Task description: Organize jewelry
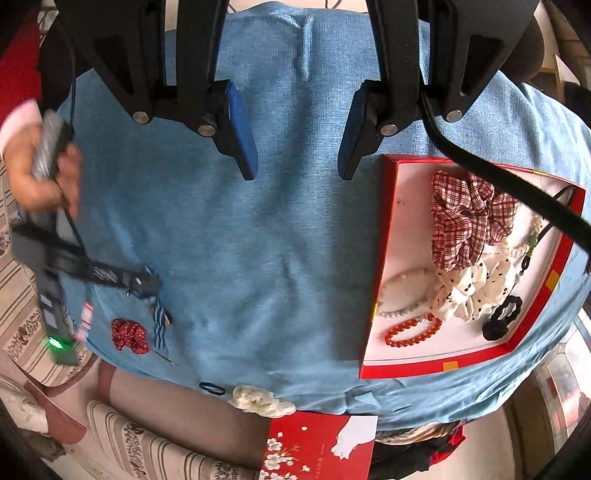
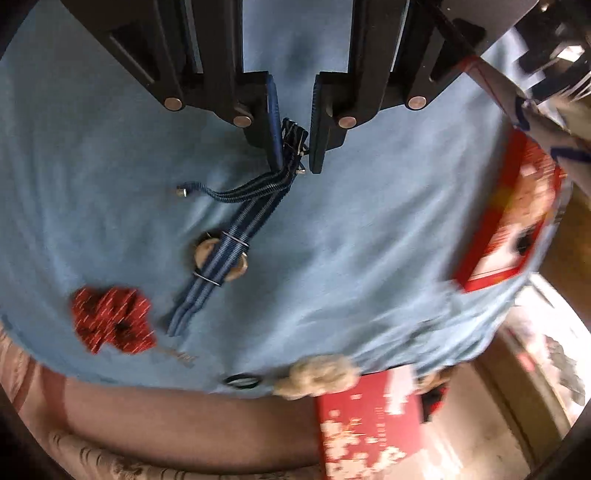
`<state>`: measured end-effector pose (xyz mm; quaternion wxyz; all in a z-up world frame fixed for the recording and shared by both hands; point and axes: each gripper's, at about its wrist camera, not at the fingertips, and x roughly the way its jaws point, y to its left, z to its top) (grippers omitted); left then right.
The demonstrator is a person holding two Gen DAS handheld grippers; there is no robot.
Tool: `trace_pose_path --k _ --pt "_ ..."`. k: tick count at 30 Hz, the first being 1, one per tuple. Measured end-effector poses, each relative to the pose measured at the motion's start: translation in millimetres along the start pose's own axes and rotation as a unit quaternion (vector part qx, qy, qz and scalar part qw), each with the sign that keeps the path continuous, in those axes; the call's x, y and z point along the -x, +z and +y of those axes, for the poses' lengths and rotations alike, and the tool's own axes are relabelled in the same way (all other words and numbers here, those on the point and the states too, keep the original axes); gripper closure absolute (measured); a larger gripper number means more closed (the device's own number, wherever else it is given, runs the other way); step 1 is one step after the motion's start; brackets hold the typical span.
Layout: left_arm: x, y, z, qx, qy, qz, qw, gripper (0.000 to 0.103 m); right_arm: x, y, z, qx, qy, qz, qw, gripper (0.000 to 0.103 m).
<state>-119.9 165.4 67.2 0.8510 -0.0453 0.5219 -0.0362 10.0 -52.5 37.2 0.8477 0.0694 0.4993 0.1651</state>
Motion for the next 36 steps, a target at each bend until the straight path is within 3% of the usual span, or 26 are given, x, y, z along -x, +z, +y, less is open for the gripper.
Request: trace_pose_path --k 5,6,9,14,18,21,25,30,33,36 --pt "0 -1 0 -0.002 0.000 0.000 1.0000 0.059 27 -47 -6 -0.026 0.102 0.023 0.994 0.085" --pt "-2 -1 -2 -0.003 -0.002 0.003 1.0000 0.059 30 -57 -10 -0.032 0.102 0.028 0.994 0.084" --pt "-4 -2 -8 -0.006 -0.009 0.009 0.9999 0.059 38 -82 -29 -0.046 0.066 0.025 0.996 0.064" --pt "-2 -4 -26 -0.029 -0.011 0.006 0.9995 0.059 57 -88 -60 -0.098 0.061 -0.006 0.993 0.060" --pt "-2 -5 -31 -0.032 -0.011 0.007 0.9994 0.057 68 -79 -57 -0.086 0.048 -0.034 0.995 0.056" --pt "-4 -6 -33 -0.034 -0.007 0.010 0.9994 0.056 67 -65 -31 -0.034 0.034 -0.047 0.998 0.048" --pt "-6 -7 -35 -0.033 -0.006 0.016 0.9993 0.056 64 -45 -8 0.025 -0.027 -0.073 0.997 0.048" --pt "-6 3 -43 -0.044 -0.014 0.004 0.9989 0.052 55 -4 -56 -0.032 -0.085 -0.094 0.991 0.048" --pt "-17 16 -56 -0.046 -0.036 0.007 0.9982 0.052 48 29 -89 -0.052 -0.131 -0.098 0.985 0.048" --pt "-31 33 -71 -0.043 -0.063 0.007 0.9971 0.052 33 60 -116 -0.075 -0.147 -0.091 0.982 0.047"
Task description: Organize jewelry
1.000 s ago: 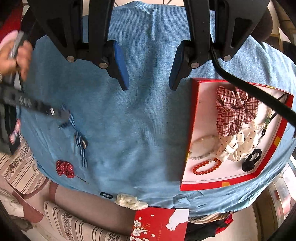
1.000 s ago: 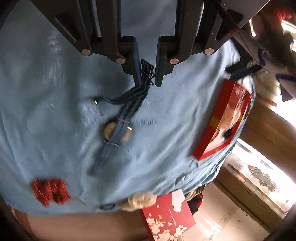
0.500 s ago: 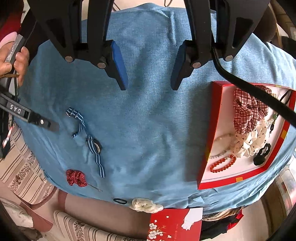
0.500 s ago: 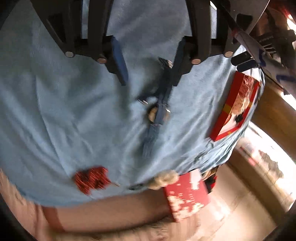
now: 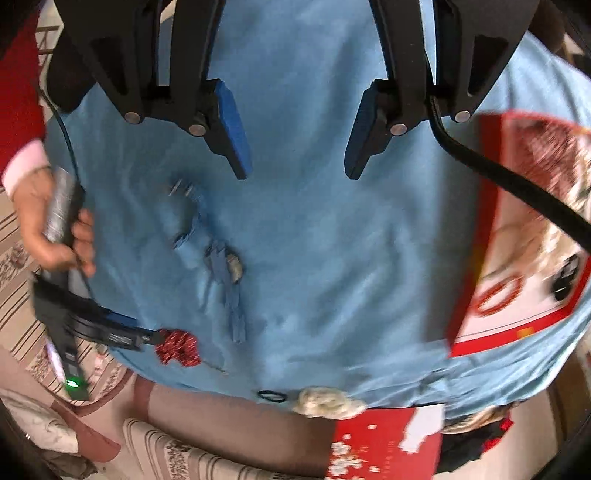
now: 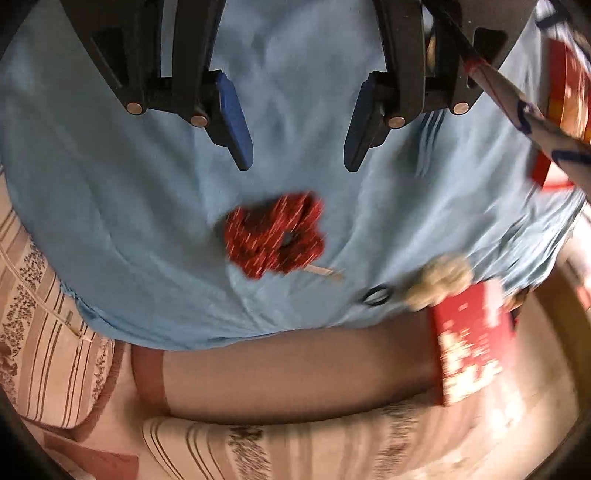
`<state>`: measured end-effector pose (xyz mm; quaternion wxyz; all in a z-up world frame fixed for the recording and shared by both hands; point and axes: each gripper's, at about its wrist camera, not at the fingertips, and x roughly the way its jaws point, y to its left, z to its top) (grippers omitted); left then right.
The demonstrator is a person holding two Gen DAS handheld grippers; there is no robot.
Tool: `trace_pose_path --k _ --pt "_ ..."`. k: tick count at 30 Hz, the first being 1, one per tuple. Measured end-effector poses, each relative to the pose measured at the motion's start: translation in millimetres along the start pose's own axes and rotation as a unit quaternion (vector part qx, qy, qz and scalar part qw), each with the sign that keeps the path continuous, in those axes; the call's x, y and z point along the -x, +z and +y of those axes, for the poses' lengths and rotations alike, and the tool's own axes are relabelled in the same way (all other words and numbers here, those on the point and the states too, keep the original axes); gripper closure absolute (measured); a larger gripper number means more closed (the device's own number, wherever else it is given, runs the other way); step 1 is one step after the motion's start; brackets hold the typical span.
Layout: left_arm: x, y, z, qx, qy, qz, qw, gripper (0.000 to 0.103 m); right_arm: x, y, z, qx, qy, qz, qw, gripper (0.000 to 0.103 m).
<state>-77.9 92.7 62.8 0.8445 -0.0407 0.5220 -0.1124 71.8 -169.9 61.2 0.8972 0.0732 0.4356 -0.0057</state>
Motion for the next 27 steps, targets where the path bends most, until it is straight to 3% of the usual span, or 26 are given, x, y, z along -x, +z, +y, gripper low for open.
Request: trace_pose_path --k 6,8,9,12,15,17,18,19,21,25,27 --pt "-39 43 -23 0.016 -0.053 0.013 0.9984 0.050 -59 25 -15 -0.063 0.011 0.040 0.997 0.045" --pt "-56 53 -31 0.013 -0.068 0.026 0.9972 0.048 -67 22 -15 -0.060 0.016 0.051 0.997 0.086" --pt "-68 58 -36 0.014 -0.075 0.038 0.9963 0.048 -69 20 -15 -0.057 0.014 0.059 0.997 0.098" --pt "-93 66 -45 0.019 -0.105 0.066 0.9921 0.048 -49 9 -19 -0.037 0.008 0.039 0.998 0.098" --pt "-103 71 -58 0.014 -0.107 0.057 0.9925 0.034 -17 -5 -27 -0.021 0.016 0.018 1.000 0.098" --pt "-105 72 -68 0.001 -0.087 0.054 0.9948 0.037 14 -24 -34 -0.023 0.031 0.004 0.999 0.098" --pt "-105 72 -73 -0.013 -0.070 0.051 0.9962 0.048 28 -35 -38 -0.031 0.041 -0.002 0.999 0.098" --pt "-104 72 -76 -0.027 -0.052 0.049 0.9971 0.076 38 -43 -40 -0.038 0.048 -0.006 0.998 0.098" --pt "-100 73 -75 -0.041 -0.045 0.055 0.9966 0.080 55 -63 -42 -0.051 0.060 -0.013 0.997 0.098" --pt "-67 82 -58 -0.062 0.045 0.011 0.9970 0.082 77 -96 -40 -0.055 0.052 -0.036 0.996 0.098" --pt "-46 88 -49 -0.071 0.111 -0.015 0.9911 0.082 77 -106 -40 -0.063 0.055 -0.042 0.996 0.098"
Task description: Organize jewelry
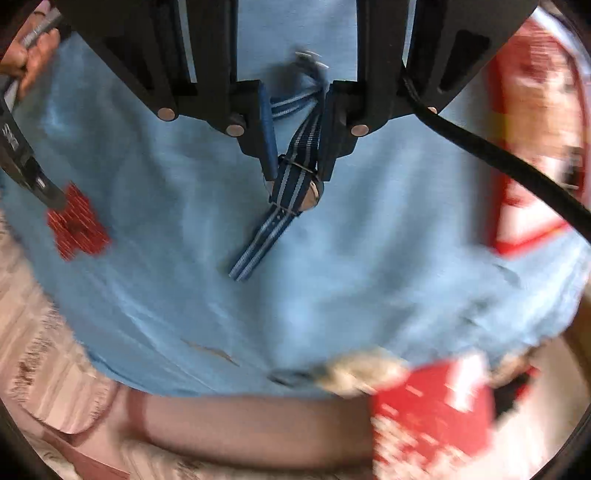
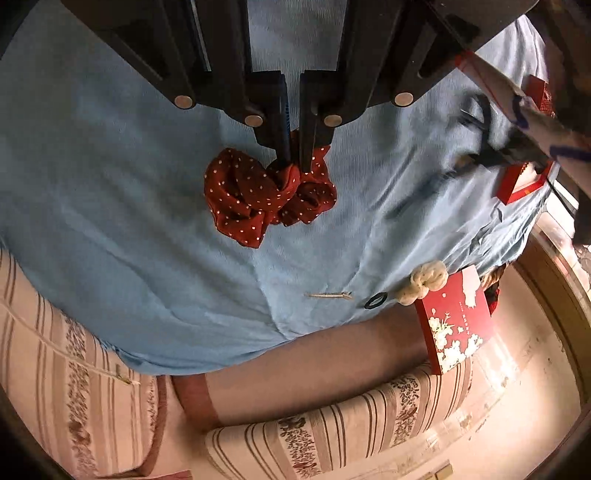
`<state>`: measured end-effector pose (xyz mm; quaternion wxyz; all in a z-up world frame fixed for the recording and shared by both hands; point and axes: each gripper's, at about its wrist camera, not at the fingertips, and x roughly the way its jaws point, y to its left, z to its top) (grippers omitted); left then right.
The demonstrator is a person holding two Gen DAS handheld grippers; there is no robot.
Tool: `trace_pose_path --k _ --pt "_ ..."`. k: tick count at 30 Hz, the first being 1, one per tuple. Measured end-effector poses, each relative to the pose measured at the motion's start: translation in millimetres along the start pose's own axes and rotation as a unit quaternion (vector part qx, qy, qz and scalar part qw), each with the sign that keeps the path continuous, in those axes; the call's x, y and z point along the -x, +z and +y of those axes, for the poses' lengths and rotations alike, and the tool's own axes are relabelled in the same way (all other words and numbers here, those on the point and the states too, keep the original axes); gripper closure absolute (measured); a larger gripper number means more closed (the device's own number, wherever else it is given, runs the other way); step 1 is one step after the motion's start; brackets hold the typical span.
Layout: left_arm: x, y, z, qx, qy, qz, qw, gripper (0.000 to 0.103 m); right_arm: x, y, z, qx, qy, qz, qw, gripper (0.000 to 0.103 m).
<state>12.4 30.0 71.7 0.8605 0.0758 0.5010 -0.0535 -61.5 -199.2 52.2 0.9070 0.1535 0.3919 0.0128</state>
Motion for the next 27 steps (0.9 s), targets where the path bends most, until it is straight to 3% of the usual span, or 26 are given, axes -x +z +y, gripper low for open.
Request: trace_pose_path --k 1,2,3,5,7,8,10,12,15,18,20,24,27 --pt "10 2 2 -0.018 0.061 -0.019 0.9978 0.083 -1 -4 -1 -0.006 0.003 -0.001 1.000 0.098" --pt "17 3 3 -0.038 0.106 -0.034 0.9930 0.101 -3 -7 -3 -0.011 0.003 0.001 1.000 0.098" --pt "22 2 -3 -0.070 0.163 -0.052 0.9828 0.102 -6 -8 -3 -0.014 0.002 0.003 1.000 0.098" --pt "23 -3 -15 -0.108 0.202 -0.063 0.9714 0.103 -12 -11 -4 -0.018 0.006 0.010 1.000 0.098" --pt "15 -12 -36 -0.125 0.166 -0.042 0.9772 0.103 -12 -13 -6 -0.019 0.011 0.015 1.000 0.098" --pt "9 -20 -48 -0.124 0.121 -0.024 0.9845 0.103 -12 -13 -6 -0.017 0.009 0.015 1.000 0.098" --pt "4 -34 -63 -0.120 0.054 0.001 0.9913 0.103 -11 -14 -8 -0.017 0.008 0.015 1.000 0.098" --pt "4 -49 -82 -0.116 -0.010 0.016 0.9930 0.102 -8 -15 -10 -0.021 0.010 0.013 1.000 0.098" --pt "9 -59 -90 -0.114 -0.048 0.017 0.9922 0.101 -4 -16 -14 -0.025 0.012 0.010 1.000 0.097" --pt "14 -52 -64 -0.091 -0.034 0.005 0.9953 0.099 -5 -15 -17 -0.035 0.019 0.012 0.999 0.097" --pt "11 -45 -38 -0.065 -0.012 0.005 0.9978 0.089 -5 -15 -19 -0.039 0.023 0.013 0.999 0.097" --pt "2 -30 32 0.011 0.016 0.014 0.9997 0.080 -8 -15 -16 -0.035 0.030 0.020 0.999 0.097" --pt "-1 -13 90 0.076 0.021 0.004 0.9969 0.060 -12 -17 -11 -0.026 0.035 0.031 0.999 0.097"
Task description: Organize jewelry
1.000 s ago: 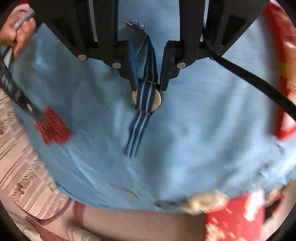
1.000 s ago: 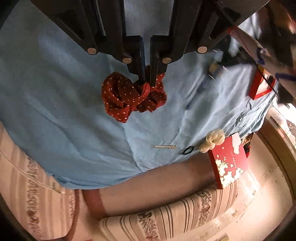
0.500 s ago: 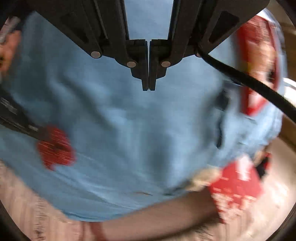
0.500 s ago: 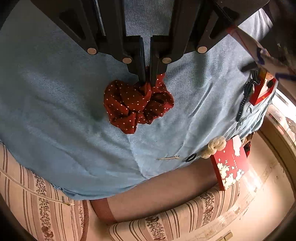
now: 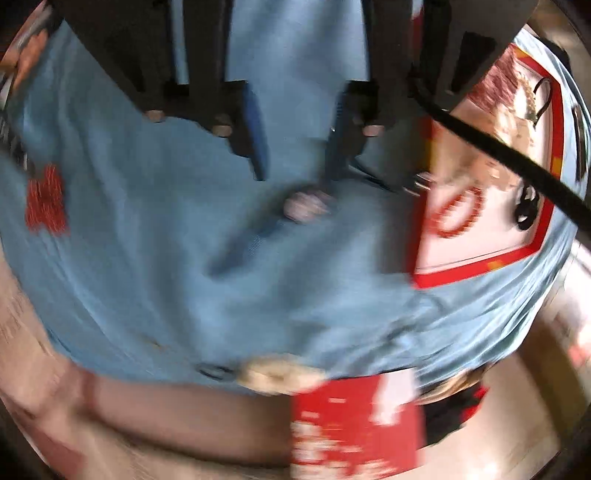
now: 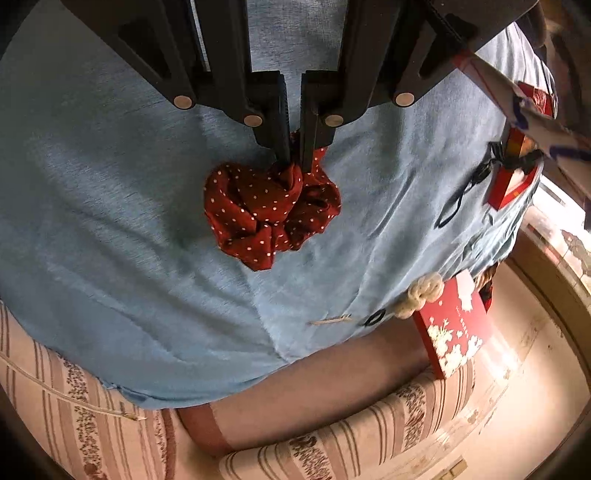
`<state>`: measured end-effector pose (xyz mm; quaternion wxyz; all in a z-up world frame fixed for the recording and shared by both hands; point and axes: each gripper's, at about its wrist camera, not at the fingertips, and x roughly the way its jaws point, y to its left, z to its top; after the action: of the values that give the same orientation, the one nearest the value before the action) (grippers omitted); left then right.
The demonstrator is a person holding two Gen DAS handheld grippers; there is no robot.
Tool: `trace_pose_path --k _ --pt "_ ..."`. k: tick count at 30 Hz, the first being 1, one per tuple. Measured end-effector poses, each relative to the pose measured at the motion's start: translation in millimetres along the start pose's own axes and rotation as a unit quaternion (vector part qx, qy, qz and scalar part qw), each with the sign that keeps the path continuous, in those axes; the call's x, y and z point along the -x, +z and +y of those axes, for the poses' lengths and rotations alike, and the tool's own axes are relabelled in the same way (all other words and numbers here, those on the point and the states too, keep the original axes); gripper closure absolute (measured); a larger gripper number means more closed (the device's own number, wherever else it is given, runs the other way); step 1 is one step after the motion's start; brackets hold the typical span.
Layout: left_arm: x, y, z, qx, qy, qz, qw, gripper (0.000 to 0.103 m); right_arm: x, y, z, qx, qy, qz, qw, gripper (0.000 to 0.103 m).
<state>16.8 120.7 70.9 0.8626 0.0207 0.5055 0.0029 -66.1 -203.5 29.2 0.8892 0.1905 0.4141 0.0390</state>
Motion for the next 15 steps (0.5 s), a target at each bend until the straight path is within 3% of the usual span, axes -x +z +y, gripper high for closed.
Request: trace_pose_path --k 1,2,5,8,11,15 --pt "-2 6 12 0.011 -0.005 -0.001 0.9999 0.048 -3 -1 1 0.002 0.001 0.005 1.000 0.097" --pt "-5 10 20 0.014 -0.010 0.001 0.9998 0.044 -5 -2 2 0.003 0.000 0.009 1.000 0.097" --pt "-26 28 32 0.002 -0.025 0.011 0.9996 0.043 -14 -3 4 0.006 -0.008 0.017 1.000 0.091" --pt "-58 38 32 -0.004 -0.057 0.047 0.9972 0.042 -22 -2 5 0.007 -0.014 0.020 1.000 0.089" --pt "-74 28 18 0.000 -0.078 0.084 0.9934 0.042 -24 -1 10 0.022 -0.026 0.015 0.999 0.089" --pt "-64 5 -2 -0.005 -0.070 0.096 0.9929 0.043 -27 -1 16 0.040 -0.037 0.013 0.998 0.087"
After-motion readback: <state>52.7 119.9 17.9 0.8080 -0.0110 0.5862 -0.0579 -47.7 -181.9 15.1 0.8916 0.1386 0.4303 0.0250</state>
